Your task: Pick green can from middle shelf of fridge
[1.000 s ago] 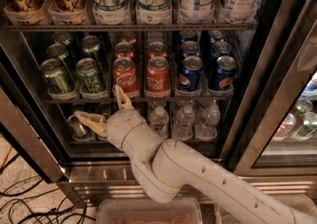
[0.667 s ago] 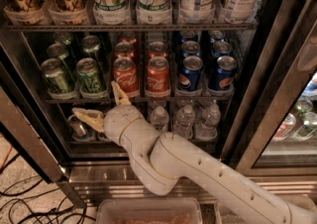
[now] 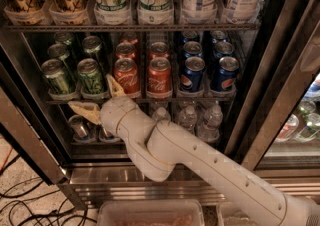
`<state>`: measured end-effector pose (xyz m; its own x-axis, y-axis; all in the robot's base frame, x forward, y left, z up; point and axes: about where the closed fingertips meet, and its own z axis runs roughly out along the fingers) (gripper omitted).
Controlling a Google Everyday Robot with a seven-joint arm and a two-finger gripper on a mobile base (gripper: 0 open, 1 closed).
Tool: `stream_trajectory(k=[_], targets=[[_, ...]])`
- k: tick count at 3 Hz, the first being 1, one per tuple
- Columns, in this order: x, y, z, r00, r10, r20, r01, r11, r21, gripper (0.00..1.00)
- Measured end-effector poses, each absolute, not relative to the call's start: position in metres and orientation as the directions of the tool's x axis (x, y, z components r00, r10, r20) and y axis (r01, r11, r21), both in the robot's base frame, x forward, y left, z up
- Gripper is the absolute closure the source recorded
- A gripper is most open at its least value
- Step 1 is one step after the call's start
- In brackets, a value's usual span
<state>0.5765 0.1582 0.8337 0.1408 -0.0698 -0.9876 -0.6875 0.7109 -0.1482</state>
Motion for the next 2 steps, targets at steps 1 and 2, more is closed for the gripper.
stream_trajectory(k=[1,2], targets=[[0.589,0.166,0.837,0.145,-0.070,-0.987,-0.702,0.696,-0.153,0.20],[0.604,0.167,0.838,0.149,-0.071,-0.986,-0.703,0.694,-0.156,0.20]])
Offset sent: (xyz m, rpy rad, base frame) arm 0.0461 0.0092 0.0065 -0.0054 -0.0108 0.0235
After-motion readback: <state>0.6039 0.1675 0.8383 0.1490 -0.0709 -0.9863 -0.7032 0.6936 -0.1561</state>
